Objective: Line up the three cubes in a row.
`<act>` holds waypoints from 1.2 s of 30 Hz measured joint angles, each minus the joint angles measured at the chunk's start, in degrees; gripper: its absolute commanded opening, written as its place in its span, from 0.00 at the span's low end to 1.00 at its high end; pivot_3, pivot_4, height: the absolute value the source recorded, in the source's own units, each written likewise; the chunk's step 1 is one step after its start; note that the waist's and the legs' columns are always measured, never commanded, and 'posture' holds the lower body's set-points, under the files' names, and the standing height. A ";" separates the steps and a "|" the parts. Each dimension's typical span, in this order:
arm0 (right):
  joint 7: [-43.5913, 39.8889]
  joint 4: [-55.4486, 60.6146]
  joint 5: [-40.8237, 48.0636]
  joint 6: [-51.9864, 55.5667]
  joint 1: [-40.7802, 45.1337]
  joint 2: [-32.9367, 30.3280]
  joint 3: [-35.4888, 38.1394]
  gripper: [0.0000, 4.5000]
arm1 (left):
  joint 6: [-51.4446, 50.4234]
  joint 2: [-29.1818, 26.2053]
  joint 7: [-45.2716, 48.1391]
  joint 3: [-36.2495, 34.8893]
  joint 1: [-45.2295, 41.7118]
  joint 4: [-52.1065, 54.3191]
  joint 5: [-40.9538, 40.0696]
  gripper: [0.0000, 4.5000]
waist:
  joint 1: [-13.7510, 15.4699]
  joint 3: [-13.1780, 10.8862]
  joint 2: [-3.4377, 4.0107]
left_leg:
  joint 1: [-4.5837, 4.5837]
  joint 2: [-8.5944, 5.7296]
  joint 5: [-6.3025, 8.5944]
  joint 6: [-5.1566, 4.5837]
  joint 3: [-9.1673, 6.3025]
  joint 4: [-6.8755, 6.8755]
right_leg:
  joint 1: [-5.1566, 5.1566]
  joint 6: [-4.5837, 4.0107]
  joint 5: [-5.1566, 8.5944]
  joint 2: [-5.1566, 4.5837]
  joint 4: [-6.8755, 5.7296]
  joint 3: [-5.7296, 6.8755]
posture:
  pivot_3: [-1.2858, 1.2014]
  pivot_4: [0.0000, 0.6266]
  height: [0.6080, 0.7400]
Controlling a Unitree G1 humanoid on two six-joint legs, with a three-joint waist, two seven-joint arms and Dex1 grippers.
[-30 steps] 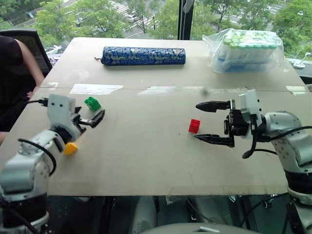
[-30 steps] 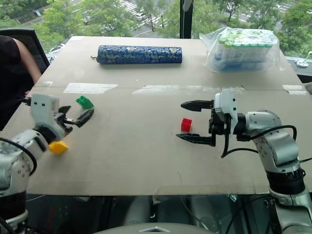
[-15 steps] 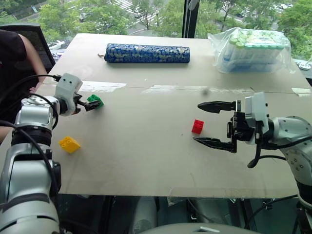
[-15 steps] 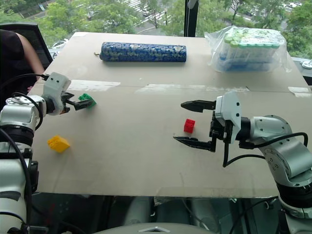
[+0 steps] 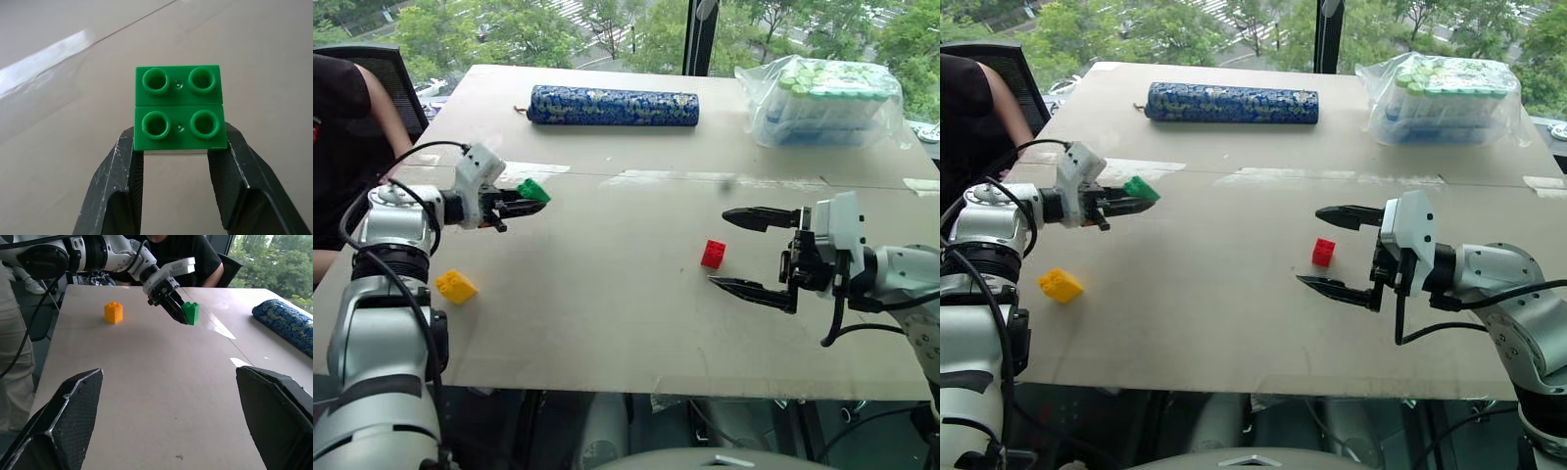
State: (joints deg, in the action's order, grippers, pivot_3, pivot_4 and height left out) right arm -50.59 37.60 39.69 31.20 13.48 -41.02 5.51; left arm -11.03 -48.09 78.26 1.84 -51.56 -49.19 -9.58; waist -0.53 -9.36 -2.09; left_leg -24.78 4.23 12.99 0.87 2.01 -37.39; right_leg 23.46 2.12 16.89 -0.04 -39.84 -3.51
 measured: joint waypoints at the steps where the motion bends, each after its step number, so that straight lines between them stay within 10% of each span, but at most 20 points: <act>1: 0.30 0.08 0.02 0.00 -0.55 -0.13 0.15 1.00 | 0.06 0.59 2.23 0.66 0.48 2.31 -0.38 0.27 | 0.06 0.00 0.00 | 0.01 0.00 0.00 0.00 -0.01 -0.01 | -0.02 0.00 0.00 0.00 0.00 0.01 | 0.52 0.24 1.00; 13: 2.68 3.58 -1.88 -0.86 -16.52 -4.26 8.27 1.00 | 14.19 19.54 8.78 17.45 -5.21 6.41 9.48 0.27 | -0.26 0.00 0.00 | 0.06 -0.05 0.00 -0.02 -0.26 -0.18 | -0.21 0.02 -0.01 0.11 0.00 0.11 | 0.52 0.24 1.00; 36: -0.65 1.11 -4.24 -4.08 -22.03 -6.09 11.51 1.00 | 14.51 20.83 9.85 20.78 -9.11 2.05 17.29 0.27 | -0.17 0.01 0.02 | 0.07 -0.07 0.00 -0.02 -0.65 -0.26 | -0.33 0.01 -0.01 0.19 0.00 0.29 | 0.52 0.24 1.00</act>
State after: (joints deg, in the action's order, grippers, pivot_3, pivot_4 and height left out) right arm -51.24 38.71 35.45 27.12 -8.55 -47.11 17.03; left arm 3.48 -27.25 88.11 22.62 -60.67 -47.14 7.71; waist -0.70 -9.36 -2.07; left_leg -24.71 4.16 12.99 0.86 1.35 -37.65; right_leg 23.12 2.14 16.88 0.16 -39.84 -3.21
